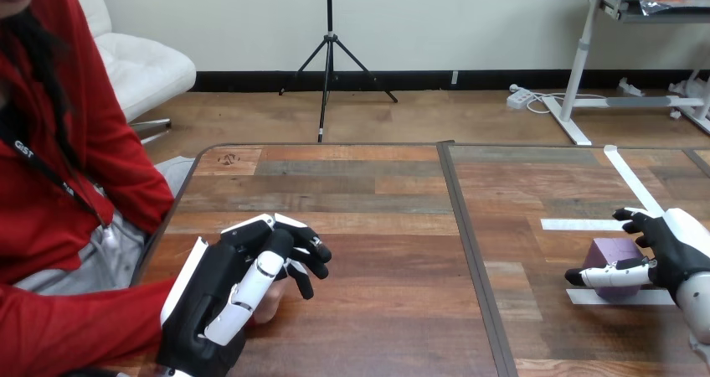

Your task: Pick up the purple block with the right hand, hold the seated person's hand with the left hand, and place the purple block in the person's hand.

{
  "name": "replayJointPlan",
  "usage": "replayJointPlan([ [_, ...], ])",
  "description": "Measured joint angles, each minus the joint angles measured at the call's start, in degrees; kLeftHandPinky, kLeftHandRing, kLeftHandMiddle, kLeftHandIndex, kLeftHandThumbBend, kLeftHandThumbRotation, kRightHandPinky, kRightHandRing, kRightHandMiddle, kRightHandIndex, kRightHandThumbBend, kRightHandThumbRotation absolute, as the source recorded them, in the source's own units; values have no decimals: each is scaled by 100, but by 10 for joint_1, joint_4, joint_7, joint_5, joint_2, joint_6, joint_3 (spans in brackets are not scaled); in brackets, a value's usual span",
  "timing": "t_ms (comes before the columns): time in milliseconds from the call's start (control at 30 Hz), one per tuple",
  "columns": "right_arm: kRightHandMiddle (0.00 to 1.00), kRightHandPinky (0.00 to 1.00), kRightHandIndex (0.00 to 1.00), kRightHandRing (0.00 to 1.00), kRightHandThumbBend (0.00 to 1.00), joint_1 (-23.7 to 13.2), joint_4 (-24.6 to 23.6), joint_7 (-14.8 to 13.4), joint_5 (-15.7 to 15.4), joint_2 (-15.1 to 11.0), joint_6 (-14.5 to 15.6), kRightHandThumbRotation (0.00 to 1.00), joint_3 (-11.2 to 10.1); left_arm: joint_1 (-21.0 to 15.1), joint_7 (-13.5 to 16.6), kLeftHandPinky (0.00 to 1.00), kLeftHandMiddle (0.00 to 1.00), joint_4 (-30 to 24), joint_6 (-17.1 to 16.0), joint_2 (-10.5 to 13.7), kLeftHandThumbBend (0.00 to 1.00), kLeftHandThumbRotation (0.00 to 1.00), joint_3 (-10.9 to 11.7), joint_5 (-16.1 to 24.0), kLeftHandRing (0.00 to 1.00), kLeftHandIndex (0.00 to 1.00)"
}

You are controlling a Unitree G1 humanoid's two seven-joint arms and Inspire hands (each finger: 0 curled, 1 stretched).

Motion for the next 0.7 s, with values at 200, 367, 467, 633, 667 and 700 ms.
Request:
replayJointPlan([
  [200,86,70,86,84,100,-8,11,-17,-2,7,3,25,9,0,1,31,53,6,-4,0,43,71,0,0,49,49],
  [367,85,71,84,83,100,-11,17,-28,-2,11,3,22,14,0,2,30,52,8,-10,0,46,70,0,0,48,48],
  [467,84,70,83,82,100,-12,21,-32,-2,11,3,20,16,-1,4,30,52,8,-10,0,47,70,0,0,48,48],
  [633,83,69,82,80,99,-14,23,-36,-3,12,3,18,23,-1,7,30,51,8,-11,0,47,69,1,0,47,48],
  [667,82,68,82,80,99,-14,24,-36,-3,12,3,17,25,-2,8,29,51,8,-11,0,47,69,1,0,47,48],
  [700,82,68,82,80,99,-15,24,-37,-4,12,3,17,26,-2,9,29,51,8,-11,0,47,69,2,0,47,48],
])
